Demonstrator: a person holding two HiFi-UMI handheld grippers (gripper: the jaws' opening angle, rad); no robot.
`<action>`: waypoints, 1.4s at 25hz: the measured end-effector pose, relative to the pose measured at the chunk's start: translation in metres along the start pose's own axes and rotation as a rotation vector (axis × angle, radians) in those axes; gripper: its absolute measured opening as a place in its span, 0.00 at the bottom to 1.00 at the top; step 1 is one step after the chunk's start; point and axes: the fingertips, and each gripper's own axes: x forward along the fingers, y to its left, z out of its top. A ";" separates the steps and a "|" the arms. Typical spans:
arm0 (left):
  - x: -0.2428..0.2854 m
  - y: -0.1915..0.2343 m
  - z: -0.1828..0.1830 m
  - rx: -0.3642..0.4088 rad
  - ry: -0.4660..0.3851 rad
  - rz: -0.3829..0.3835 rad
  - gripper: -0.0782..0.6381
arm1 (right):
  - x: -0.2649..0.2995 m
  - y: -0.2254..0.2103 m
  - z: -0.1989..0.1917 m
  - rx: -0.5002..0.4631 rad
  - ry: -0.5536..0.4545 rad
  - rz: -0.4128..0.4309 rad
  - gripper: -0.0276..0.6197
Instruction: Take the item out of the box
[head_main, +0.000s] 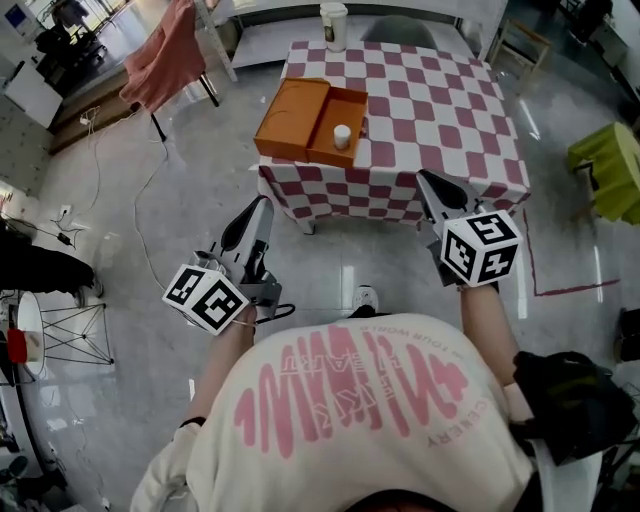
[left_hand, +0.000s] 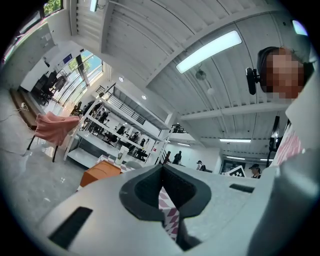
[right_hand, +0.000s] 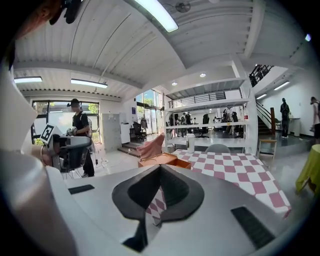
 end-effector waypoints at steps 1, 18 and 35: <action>0.011 0.003 0.003 0.002 -0.006 0.003 0.12 | 0.009 -0.007 0.006 -0.006 -0.002 0.011 0.05; 0.098 0.047 0.012 0.005 -0.091 0.172 0.12 | 0.136 -0.075 0.047 -0.049 -0.006 0.254 0.05; 0.092 0.096 -0.040 -0.082 -0.006 0.319 0.12 | 0.226 -0.065 -0.027 -0.023 0.203 0.363 0.05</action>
